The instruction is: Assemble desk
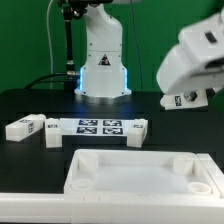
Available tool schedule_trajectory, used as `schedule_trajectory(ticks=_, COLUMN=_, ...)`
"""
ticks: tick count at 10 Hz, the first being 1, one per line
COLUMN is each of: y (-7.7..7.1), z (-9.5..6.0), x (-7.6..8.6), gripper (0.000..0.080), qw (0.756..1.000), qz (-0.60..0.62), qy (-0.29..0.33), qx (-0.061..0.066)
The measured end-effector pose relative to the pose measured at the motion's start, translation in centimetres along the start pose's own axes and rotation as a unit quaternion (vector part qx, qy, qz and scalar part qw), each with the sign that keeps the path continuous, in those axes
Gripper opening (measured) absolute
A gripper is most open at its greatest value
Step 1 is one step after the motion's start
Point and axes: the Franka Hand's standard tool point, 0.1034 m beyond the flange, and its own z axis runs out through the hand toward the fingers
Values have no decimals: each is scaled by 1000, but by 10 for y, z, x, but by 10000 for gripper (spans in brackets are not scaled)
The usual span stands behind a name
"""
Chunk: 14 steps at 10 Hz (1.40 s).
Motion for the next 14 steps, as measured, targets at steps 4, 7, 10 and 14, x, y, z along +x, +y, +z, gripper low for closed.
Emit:
schedule_trajectory(ticks=4, y=5, z=-5, x=9, gripper=288, qw=989, qz=-4, qy=146, qx=-17)
schedule_trajectory(ticks=7, y=33, z=-57, x=8, gripper=288, qw=972, qz=-14, qy=234, qx=-22)
schedule_trajectory(ticks=10, y=40, z=-64, x=15, gripper=288, qw=942, qz=-10, qy=333, qx=-36)
schedule_trajectory(ticks=14, y=60, z=-89, x=15, gripper=288, qw=921, qz=10, qy=390, qx=-19)
